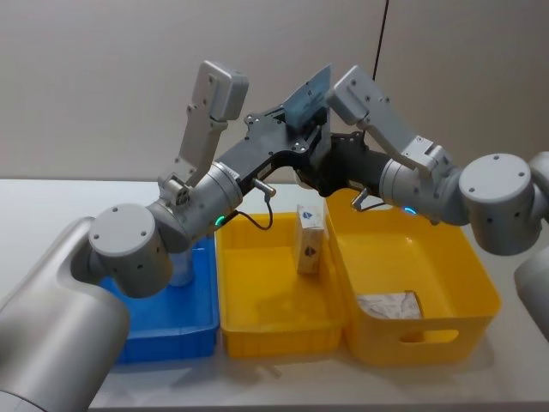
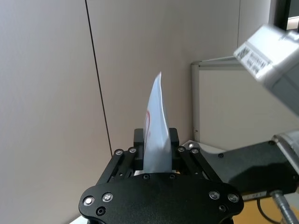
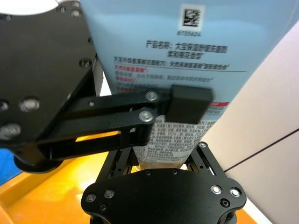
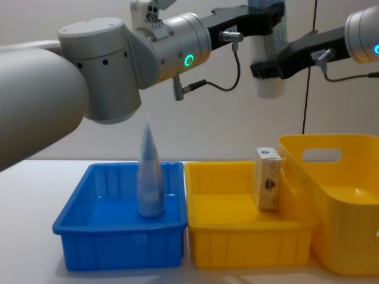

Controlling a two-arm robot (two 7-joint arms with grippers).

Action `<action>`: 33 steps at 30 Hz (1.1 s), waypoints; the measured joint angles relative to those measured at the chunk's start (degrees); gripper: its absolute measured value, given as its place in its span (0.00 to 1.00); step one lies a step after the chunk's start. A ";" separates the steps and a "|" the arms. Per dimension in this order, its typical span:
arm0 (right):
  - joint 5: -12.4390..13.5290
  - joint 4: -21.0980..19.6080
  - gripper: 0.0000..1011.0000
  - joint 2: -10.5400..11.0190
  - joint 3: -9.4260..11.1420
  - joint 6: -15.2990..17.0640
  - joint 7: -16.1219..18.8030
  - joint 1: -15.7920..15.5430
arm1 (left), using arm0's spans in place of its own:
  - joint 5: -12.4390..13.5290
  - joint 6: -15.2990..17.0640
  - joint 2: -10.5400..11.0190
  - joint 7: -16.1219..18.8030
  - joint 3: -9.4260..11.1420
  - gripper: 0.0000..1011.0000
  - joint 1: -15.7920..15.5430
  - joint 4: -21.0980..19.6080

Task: Bimanual collaborative sorting of washing and personal care products

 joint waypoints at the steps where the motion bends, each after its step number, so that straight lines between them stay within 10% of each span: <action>1: -0.04 0.04 0.39 -0.01 -0.03 0.04 0.02 0.00 | -0.02 -0.02 -0.01 -0.01 0.00 0.26 -0.01 -0.02; 24: 0.78 -0.93 0.25 0.52 1.85 0.51 -1.52 -0.60 | -0.01 -0.05 0.01 -0.03 0.00 0.96 0.00 -0.03; 33: 2.43 -3.24 0.21 1.37 6.43 1.99 -4.75 -2.70 | 0.02 -0.03 0.00 -0.01 0.00 0.99 0.00 0.00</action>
